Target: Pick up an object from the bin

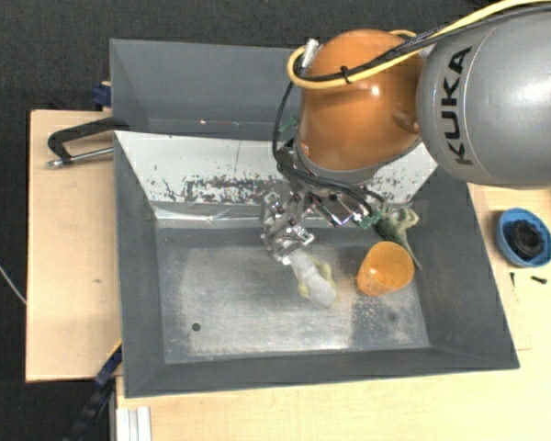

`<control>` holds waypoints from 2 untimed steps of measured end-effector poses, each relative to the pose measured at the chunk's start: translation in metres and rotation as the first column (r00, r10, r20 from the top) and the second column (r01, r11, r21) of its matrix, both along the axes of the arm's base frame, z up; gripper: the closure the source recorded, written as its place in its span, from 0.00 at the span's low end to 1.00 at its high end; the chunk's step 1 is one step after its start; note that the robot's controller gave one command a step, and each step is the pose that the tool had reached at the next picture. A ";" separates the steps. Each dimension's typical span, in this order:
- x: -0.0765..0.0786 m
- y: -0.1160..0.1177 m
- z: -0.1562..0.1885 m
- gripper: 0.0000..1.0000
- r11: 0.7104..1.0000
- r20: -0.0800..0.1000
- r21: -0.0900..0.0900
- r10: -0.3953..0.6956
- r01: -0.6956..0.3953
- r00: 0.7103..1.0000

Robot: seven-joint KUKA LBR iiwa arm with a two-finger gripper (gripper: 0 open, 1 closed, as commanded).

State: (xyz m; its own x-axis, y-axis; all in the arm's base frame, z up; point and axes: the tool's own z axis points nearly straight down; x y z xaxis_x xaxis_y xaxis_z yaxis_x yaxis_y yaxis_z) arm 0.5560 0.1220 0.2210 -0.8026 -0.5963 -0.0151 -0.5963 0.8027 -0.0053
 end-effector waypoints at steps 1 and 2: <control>-0.004 -0.001 -0.102 1.00 0.968 -0.020 -0.005 -0.249 0.249 0.968; 0.001 0.002 -0.041 1.00 0.979 -0.004 0.002 -0.202 0.202 0.979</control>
Offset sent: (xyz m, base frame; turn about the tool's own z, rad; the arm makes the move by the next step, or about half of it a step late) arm -0.0028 -0.0017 -0.0995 0.2513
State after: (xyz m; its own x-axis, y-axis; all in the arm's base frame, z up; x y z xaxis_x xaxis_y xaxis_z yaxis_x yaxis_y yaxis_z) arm 0.5571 0.1237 0.1797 -0.9065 -0.4220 -0.0131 -0.4220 0.9066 -0.0013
